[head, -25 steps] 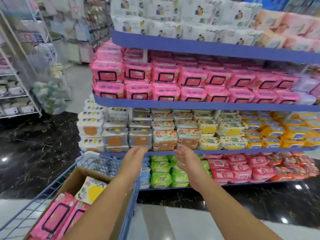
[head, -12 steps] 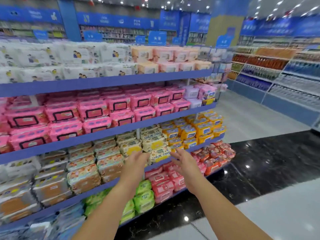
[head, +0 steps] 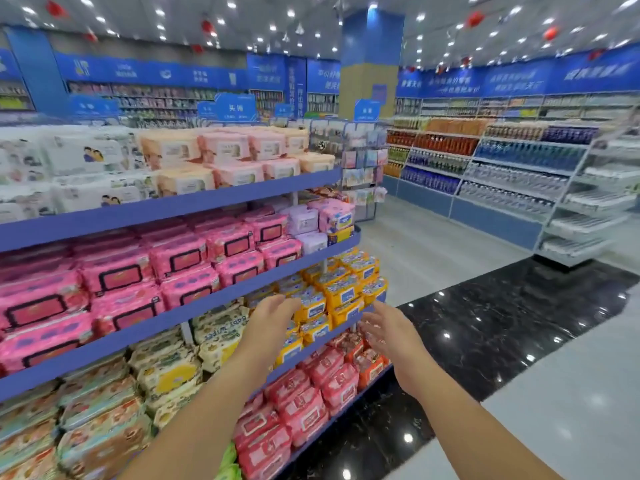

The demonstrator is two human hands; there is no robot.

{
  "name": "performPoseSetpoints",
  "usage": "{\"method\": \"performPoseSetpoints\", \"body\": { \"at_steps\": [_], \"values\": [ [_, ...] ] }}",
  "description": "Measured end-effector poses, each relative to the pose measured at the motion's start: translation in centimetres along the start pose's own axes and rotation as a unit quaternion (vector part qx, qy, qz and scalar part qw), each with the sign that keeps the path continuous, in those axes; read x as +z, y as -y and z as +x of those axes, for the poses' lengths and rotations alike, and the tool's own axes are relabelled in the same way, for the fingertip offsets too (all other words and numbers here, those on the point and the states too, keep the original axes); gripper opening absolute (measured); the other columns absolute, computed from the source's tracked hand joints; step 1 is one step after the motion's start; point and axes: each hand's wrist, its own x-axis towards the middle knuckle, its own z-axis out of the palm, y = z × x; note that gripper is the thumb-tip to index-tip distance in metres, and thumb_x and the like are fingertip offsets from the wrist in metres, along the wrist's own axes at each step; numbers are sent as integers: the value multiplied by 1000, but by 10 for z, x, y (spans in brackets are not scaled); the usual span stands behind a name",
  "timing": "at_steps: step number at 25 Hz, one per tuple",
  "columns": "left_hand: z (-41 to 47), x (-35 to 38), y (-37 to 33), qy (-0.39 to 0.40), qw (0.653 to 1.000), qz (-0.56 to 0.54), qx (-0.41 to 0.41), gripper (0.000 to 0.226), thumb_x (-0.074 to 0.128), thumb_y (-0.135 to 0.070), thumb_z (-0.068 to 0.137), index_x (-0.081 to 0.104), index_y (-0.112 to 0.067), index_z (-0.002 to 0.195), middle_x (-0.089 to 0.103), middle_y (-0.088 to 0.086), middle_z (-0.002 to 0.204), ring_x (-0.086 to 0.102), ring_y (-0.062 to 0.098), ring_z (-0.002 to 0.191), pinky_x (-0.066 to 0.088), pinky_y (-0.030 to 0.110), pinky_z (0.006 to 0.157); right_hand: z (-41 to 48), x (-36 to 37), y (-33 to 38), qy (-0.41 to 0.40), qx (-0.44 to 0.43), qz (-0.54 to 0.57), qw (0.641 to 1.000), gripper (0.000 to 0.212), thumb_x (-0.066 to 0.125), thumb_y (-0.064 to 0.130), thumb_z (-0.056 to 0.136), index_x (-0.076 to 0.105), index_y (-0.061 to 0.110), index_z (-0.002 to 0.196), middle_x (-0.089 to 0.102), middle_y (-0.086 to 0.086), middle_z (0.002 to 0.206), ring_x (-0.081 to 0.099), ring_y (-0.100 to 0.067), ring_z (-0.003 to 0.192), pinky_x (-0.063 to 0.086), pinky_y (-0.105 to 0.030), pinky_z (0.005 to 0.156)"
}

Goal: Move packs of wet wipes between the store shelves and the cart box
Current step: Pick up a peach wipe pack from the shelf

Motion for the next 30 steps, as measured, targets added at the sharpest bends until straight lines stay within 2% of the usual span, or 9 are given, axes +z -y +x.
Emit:
{"method": "performPoseSetpoints", "body": {
  "at_steps": [3, 6, 10, 13, 16, 18, 20, 24, 30],
  "values": [
    [73, 12, -17, 1, 1000, -3, 18, 54, 55, -49, 101, 46, -22, 147, 47, -4, 146, 47, 19, 127, 39, 41, 99, 62, -11, 23, -21, -12, -20, 1000, 50, 45, 47, 103, 49, 19, 144, 55, -1, 142, 52, -24, 130, 43, -41, 102],
    [150, 20, -34, 10, 1000, -6, 24, 51, 54, -46, 101, 48, -20, 144, 49, 0, 142, 48, 21, 123, 41, 43, 98, 129, -10, 47, -41, -22, -25, 999, 39, 43, 43, 104, 51, 19, 135, 58, -2, 138, 54, -23, 123, 43, -43, 104],
    [231, 21, -68, -10, 999, 1, 44, 22, 53, -41, 102, 57, -26, 118, 53, -8, 114, 51, 17, 105, 39, 39, 91, 212, 0, 83, -37, -42, -29, 998, 46, 41, 42, 105, 47, 17, 143, 57, -4, 139, 55, -23, 124, 44, -39, 100],
    [280, 15, -88, -37, 998, 12, 47, 43, 55, -42, 101, 52, -20, 139, 51, -7, 132, 48, 16, 117, 39, 41, 97, 269, 20, 105, -3, -48, -15, 999, 45, 42, 39, 105, 47, 17, 143, 57, -3, 137, 55, -23, 126, 44, -41, 102],
    [316, 2, -97, -78, 995, 23, 58, 51, 56, -43, 101, 48, -20, 145, 51, -6, 139, 48, 14, 118, 37, 36, 95, 322, 52, 117, 56, -53, -22, 997, 38, 44, 39, 105, 50, 18, 136, 58, -2, 133, 56, -23, 122, 44, -45, 105],
    [323, -8, -104, -83, 995, 35, 48, 54, 55, -46, 100, 45, -22, 148, 50, -7, 141, 48, 13, 122, 37, 36, 95, 345, 67, 121, 69, -67, -18, 995, 31, 45, 38, 105, 50, 22, 131, 58, -3, 134, 56, -24, 118, 43, -49, 107],
    [331, -14, -107, -125, 989, 46, 59, 53, 54, -46, 101, 45, -23, 148, 49, -10, 137, 48, 11, 120, 36, 34, 94, 375, 84, 129, 133, -85, -34, 987, 27, 45, 36, 105, 51, 23, 128, 58, -5, 135, 55, -25, 121, 42, -52, 109],
    [327, -32, -103, -216, 973, 58, 50, 49, 55, -43, 101, 49, -22, 145, 53, -9, 136, 51, 13, 122, 37, 32, 95, 413, 121, 139, 216, -97, -65, 969, 36, 45, 34, 105, 50, 18, 137, 55, -4, 133, 53, -24, 122, 39, -51, 112],
    [310, -12, -48, -314, 948, 27, -37, 38, 53, -45, 102, 57, -24, 134, 55, -9, 136, 51, 13, 121, 40, 34, 97, 441, 122, 93, 296, -47, -101, 949, 29, 45, 40, 105, 52, 26, 129, 57, -2, 132, 54, -21, 116, 43, -46, 103]
  ]
}}
